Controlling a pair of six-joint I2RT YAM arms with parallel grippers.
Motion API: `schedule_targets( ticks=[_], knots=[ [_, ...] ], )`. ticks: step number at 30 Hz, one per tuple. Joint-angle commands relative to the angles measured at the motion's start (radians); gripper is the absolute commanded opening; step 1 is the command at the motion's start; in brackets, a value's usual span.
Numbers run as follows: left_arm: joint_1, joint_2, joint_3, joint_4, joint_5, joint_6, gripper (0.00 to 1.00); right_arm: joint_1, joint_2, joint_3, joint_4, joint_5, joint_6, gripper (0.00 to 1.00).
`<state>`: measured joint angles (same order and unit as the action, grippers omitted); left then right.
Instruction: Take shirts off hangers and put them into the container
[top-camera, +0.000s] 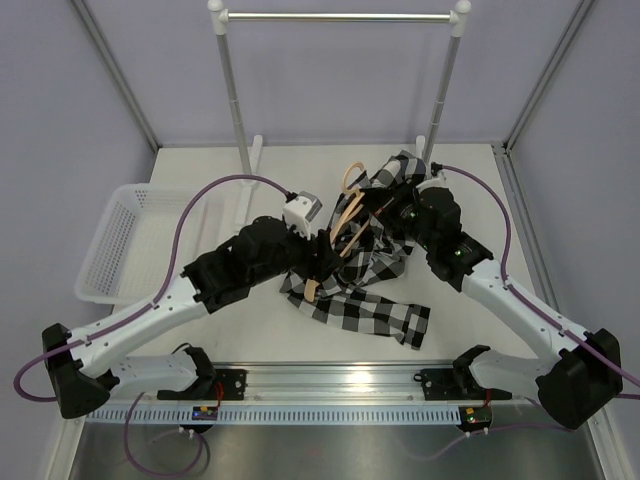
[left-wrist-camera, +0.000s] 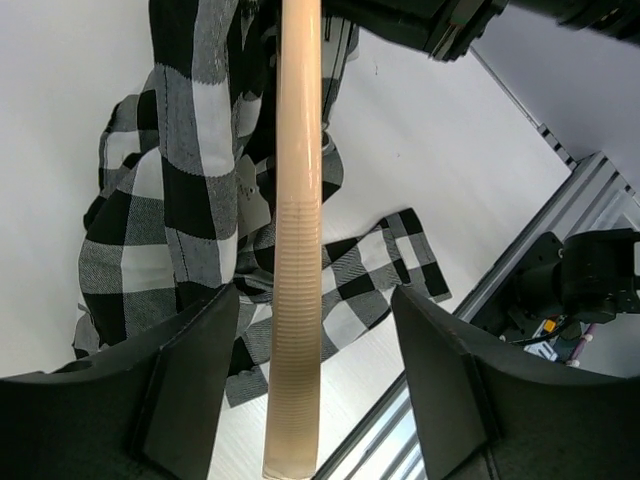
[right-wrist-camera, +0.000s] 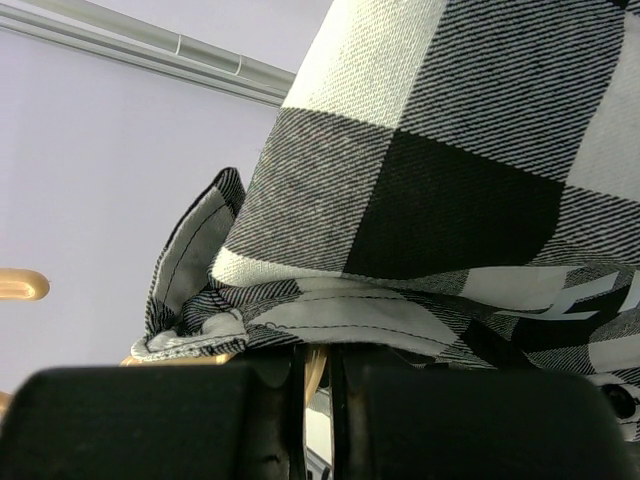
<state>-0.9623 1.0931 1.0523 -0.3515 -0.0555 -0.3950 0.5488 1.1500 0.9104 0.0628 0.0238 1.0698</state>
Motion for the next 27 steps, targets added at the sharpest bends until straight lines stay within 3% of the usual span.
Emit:
schedule_targets(
  ticks=[1, 9, 12, 13, 17, 22, 27],
  knots=[
    [-0.01, 0.002, -0.012, 0.016, 0.011, -0.016, 0.65, -0.003, -0.004, 0.056, 0.045, -0.01, -0.01, 0.0],
    [-0.021, 0.022, -0.025, 0.019, -0.029, -0.038, 0.51, -0.003, -0.007, 0.056, 0.039, -0.001, -0.007, 0.0],
    [-0.026, 0.016, -0.025, 0.017, -0.062, -0.044, 0.37, -0.003, -0.009, 0.051, 0.037, -0.002, -0.008, 0.0],
    [-0.026, 0.011, -0.026, 0.016, -0.069, -0.045, 0.25, -0.003, -0.009, 0.05, 0.037, -0.004, -0.01, 0.0],
    [-0.024, -0.01, -0.04, 0.017, -0.109, -0.047, 0.0, -0.003, -0.018, 0.033, 0.028, 0.002, -0.016, 0.0],
    [-0.026, -0.05, -0.052, 0.002, -0.153, -0.053, 0.0, -0.003, -0.033, 0.018, 0.008, 0.011, -0.045, 0.0],
    [-0.026, -0.081, -0.055, -0.036, -0.228, -0.031, 0.0, -0.003, -0.058, 0.022, -0.057, 0.021, -0.137, 0.2]
  ],
)
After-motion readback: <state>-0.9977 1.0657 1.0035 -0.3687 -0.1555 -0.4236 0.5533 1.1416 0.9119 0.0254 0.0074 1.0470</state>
